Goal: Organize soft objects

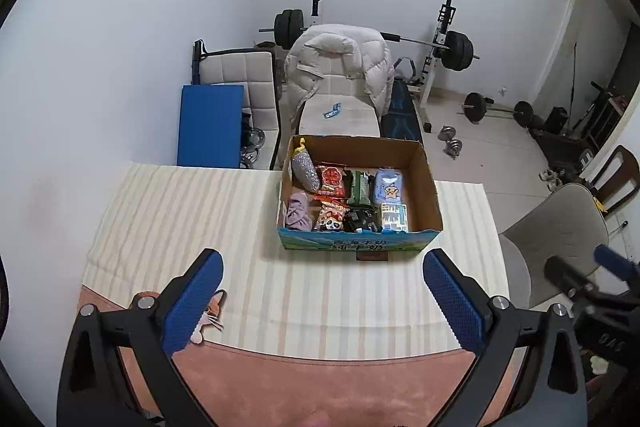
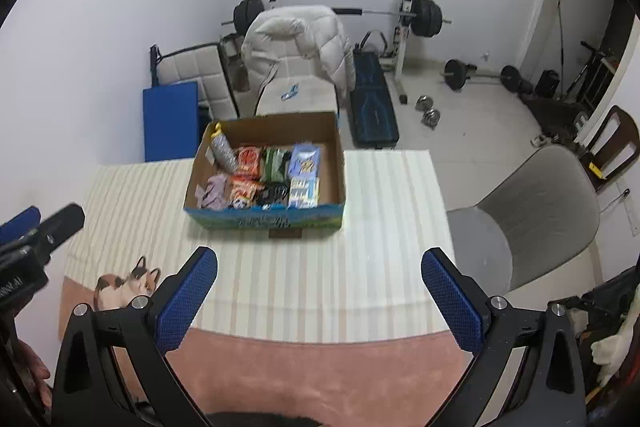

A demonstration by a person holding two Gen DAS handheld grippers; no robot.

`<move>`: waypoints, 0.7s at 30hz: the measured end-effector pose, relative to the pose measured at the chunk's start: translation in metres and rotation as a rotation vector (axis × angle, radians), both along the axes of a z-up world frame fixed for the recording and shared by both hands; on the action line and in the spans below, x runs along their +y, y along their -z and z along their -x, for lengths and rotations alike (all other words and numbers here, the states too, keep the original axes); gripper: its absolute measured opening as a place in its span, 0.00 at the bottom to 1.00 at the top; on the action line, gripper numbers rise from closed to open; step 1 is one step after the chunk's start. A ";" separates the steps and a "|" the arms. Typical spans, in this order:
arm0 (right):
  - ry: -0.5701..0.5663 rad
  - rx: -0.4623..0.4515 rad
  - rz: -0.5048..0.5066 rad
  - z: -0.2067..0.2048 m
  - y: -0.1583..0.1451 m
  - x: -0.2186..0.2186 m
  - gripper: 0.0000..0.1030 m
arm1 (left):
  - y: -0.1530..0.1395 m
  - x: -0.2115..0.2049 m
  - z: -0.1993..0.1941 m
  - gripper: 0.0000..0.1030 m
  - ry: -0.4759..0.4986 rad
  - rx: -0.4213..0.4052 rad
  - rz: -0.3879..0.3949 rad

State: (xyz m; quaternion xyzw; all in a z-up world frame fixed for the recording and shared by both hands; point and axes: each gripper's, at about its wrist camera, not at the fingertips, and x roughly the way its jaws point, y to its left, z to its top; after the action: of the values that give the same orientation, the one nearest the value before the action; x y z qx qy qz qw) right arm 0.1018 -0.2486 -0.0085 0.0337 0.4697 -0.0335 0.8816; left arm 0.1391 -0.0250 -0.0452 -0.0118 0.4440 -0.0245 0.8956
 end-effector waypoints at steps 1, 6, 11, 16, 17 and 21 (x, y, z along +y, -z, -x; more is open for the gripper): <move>0.000 -0.006 0.005 -0.002 -0.001 0.000 1.00 | 0.000 0.000 0.000 1.00 -0.002 -0.001 -0.004; 0.010 -0.050 0.036 -0.009 -0.014 0.000 1.00 | 0.003 -0.003 -0.003 1.00 0.003 0.003 -0.003; 0.009 -0.062 0.054 -0.014 -0.020 0.002 1.00 | 0.001 -0.005 -0.004 1.00 0.003 -0.007 -0.005; -0.002 -0.064 0.067 -0.017 -0.022 0.007 1.00 | -0.004 -0.005 -0.005 1.00 0.006 -0.020 -0.009; 0.000 -0.064 0.066 -0.017 -0.023 0.007 1.00 | -0.004 -0.005 -0.005 1.00 0.006 -0.020 -0.009; 0.002 -0.067 0.069 -0.018 -0.025 0.006 1.00 | -0.005 -0.007 -0.006 1.00 0.006 -0.020 -0.009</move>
State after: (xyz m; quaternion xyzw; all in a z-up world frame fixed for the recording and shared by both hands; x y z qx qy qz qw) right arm 0.1197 -0.2423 0.0163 0.0049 0.4385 -0.0492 0.8974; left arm 0.1449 -0.0319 -0.0399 -0.0063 0.4352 -0.0251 0.9000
